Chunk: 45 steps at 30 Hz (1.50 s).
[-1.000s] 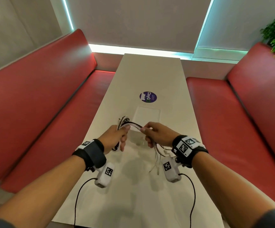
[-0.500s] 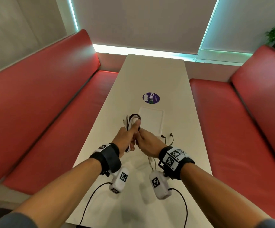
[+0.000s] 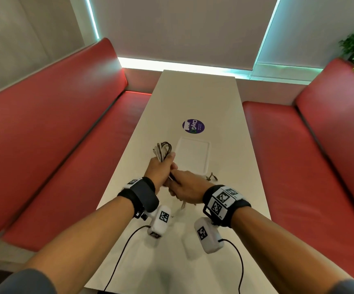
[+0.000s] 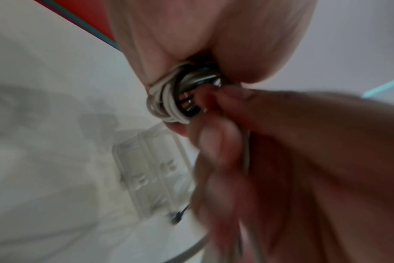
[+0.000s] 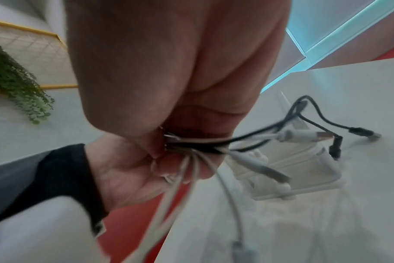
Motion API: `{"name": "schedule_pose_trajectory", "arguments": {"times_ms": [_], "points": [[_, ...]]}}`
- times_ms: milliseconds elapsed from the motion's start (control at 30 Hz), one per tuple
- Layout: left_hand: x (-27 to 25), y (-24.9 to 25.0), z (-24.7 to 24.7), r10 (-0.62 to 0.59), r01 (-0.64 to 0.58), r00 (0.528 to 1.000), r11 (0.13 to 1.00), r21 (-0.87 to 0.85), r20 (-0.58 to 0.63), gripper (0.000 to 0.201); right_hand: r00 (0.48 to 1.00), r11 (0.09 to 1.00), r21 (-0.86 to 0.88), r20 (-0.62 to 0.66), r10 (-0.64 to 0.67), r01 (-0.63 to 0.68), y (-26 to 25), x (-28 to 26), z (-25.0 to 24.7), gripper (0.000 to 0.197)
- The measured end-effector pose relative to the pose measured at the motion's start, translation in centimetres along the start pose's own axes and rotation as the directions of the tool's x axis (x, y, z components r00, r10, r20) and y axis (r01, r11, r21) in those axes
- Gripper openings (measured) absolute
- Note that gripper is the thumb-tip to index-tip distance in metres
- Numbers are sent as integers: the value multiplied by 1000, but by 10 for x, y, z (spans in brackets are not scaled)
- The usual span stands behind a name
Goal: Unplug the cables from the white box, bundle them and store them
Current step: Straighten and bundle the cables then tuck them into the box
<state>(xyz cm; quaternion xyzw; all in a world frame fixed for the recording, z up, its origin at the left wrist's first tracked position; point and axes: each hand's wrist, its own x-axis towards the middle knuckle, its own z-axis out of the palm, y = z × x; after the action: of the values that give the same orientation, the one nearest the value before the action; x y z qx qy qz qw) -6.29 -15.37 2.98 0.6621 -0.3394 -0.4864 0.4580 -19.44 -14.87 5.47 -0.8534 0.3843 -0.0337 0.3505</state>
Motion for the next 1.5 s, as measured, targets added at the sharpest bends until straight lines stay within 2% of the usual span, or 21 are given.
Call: {"name": "schedule_pose_trajectory", "arguments": {"times_ms": [67,167,333,400,433,500,567,600,667,733,800,900,967,1067,1200,1267,1333,1400,1433,1500], "points": [[4,9,-6,6,-9,1000,990,-139,-24,40,1000,999,40,17,11,-11,0,-2,-1,24],[8,20,-16,-10,22,999,934,-356,35,40,997,989,141,79,22,-33,5,-4,-3,21],[18,21,-31,-19,58,995,915,-399,100,40,982,994,95,183,41,-59,11,-7,-9,19],[15,21,-35,-23,71,988,945,-319,151,41,982,997,29,175,70,-76,14,-6,-13,16],[13,21,-36,-10,49,985,973,-226,170,41,985,997,-13,154,83,-82,16,-6,-15,17],[11,21,-36,37,-52,979,996,69,203,42,991,993,-99,107,76,-65,18,-4,-18,23],[10,19,-37,42,-129,970,924,359,239,46,997,986,-159,57,52,-43,20,-2,-23,26],[10,17,-37,23,-156,957,882,446,288,48,999,983,-180,24,49,-44,21,-1,-27,27],[8,9,-37,-20,-231,887,846,480,462,41,999,976,-212,-30,44,-49,23,-1,-34,29],[6,4,-36,-48,-265,810,859,438,584,26,1000,975,-222,-22,13,-18,22,-2,-39,24],[6,2,-34,-76,-251,789,866,433,610,24,1000,984,-176,-18,11,-14,22,-2,-37,23],[10,2,-31,-83,-272,777,849,453,624,49,999,997,-53,-27,46,-47,28,0,-36,28],[13,5,-31,-74,-315,773,817,482,630,48,998,996,-47,-1,70,-70,30,0,-40,35],[12,8,-33,-16,-335,794,822,460,607,24,990,989,-49,-35,140,-142,34,-3,-50,37],[14,6,-41,76,-298,867,872,389,492,28,982,983,14,-21,186,-185,51,-10,-55,13],[15,7,-43,109,-280,882,904,324,459,28,978,977,44,-9,210,-209,55,-15,-53,24],[14,8,-41,133,-276,889,919,281,437,27,975,976,-3,-29,218,-219,52,-19,-50,37],[11,7,-36,136,-283,885,916,283,445,24,977,977,-44,-51,206,-208,46,-19,-49,41],[8,6,-32,123,-280,882,913,297,455,21,977,978,-7,-59,207,-207,44,-17,-48,39],[4,4,-24,107,-273,860,922,273,499,23,973,956,206,-61,224,-207,43,-11,-48,34]]}}
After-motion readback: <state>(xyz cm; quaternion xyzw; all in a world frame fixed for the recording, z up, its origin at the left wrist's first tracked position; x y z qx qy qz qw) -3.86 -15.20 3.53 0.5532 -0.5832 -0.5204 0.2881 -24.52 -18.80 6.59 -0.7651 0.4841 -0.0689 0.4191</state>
